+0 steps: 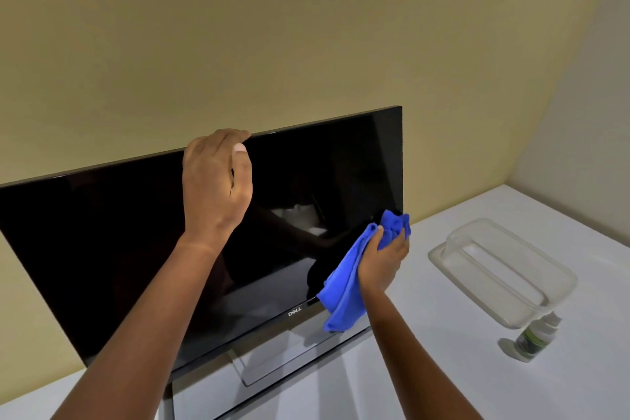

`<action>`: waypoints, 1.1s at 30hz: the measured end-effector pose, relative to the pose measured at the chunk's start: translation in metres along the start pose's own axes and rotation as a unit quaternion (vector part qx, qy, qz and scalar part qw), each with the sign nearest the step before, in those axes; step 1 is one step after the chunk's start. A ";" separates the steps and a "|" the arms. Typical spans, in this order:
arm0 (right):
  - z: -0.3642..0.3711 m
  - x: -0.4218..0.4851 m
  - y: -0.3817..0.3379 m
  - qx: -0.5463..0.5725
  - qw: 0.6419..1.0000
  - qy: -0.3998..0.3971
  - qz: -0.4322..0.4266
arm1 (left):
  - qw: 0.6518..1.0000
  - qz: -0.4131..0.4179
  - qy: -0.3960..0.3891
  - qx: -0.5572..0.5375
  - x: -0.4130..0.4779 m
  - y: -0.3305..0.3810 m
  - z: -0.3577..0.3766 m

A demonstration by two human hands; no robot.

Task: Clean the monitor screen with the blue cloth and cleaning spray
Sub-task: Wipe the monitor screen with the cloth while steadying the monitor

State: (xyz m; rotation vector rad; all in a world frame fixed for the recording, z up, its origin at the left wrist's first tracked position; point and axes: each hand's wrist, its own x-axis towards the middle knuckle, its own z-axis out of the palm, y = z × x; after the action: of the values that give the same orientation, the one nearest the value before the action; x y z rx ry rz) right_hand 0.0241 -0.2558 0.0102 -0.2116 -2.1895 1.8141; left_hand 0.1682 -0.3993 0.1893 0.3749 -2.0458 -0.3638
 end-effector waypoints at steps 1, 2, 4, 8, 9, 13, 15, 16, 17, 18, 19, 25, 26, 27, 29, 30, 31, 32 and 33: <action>0.000 -0.003 0.002 -0.004 1.000 -0.003 0.015 | 1.000 0.000 -0.002 0.000 0.000 0.001 -0.001; 0.000 -0.005 0.002 -0.009 1.000 -0.007 0.028 | 1.000 0.003 -0.009 0.004 0.000 0.001 -0.003; -0.002 -0.006 0.001 -0.017 0.999 -0.013 0.040 | 0.999 0.020 -0.034 0.023 -0.001 0.001 -0.007; -0.007 -0.007 0.002 -0.023 0.999 -0.033 0.035 | 0.993 0.048 -0.039 0.097 -0.023 -0.016 -0.020; -0.008 -0.009 0.003 -0.026 0.998 -0.038 0.036 | 0.992 0.038 -0.029 0.113 -0.035 -0.024 -0.023; -0.012 -0.022 0.006 -0.045 0.996 -0.061 0.047 | 0.985 -0.008 0.019 0.171 -0.098 -0.059 -0.035; -0.015 -0.034 0.010 -0.056 0.994 -0.077 0.047 | 0.980 -0.055 0.057 0.184 -0.129 -0.071 -0.040; -0.017 -0.041 0.012 -0.063 0.993 -0.088 0.044 | 0.976 -0.093 0.081 0.177 -0.143 -0.075 -0.042; -0.018 -0.048 0.015 -0.073 0.992 -0.100 0.041 | 0.971 -0.144 0.103 0.160 -0.155 -0.077 -0.044; -0.020 -0.056 0.017 -0.086 0.989 -0.113 0.038 | 0.963 -0.201 0.120 0.134 -0.165 -0.079 -0.045; -0.022 -0.064 0.020 -0.101 0.986 -0.127 0.033 | 0.952 -0.256 0.132 0.107 -0.174 -0.079 -0.046; -0.044 -0.113 0.029 -0.210 0.938 -0.247 -0.119 | 0.863 -0.490 0.087 -0.085 -0.208 -0.087 -0.049; -0.047 -0.121 0.028 -0.231 0.924 -0.269 -0.147 | 0.839 -0.525 0.081 -0.119 -0.210 -0.088 -0.051; -0.049 -0.128 0.024 -0.248 0.908 -0.291 -0.169 | 0.819 -0.551 0.077 -0.137 -0.211 -0.087 -0.053; -0.050 -0.147 0.015 -0.289 0.872 -0.340 -0.201 | 0.808 -0.567 0.062 -0.147 -0.212 -0.086 -0.059; -0.049 -0.158 0.011 -0.310 0.850 -0.364 -0.220 | 0.811 -0.564 0.052 -0.147 -0.212 -0.086 -0.062; -0.047 -0.170 0.007 -0.330 0.826 -0.389 -0.240 | 0.814 -0.560 0.044 -0.150 -0.212 -0.085 -0.064; -0.045 -0.182 0.004 -0.344 0.803 -0.412 -0.259 | 0.814 -0.558 0.040 -0.153 -0.212 -0.084 -0.067; -0.042 -0.195 0.001 -0.354 0.782 -0.432 -0.278 | 0.816 -0.556 0.038 -0.157 -0.213 -0.085 -0.068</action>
State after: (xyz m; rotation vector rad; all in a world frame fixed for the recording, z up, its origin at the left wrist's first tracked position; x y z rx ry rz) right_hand 0.2219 -0.2733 -0.0084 1.2292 -2.9505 0.7043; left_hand 0.3365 -0.3968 0.0198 1.3391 -1.4322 -1.3363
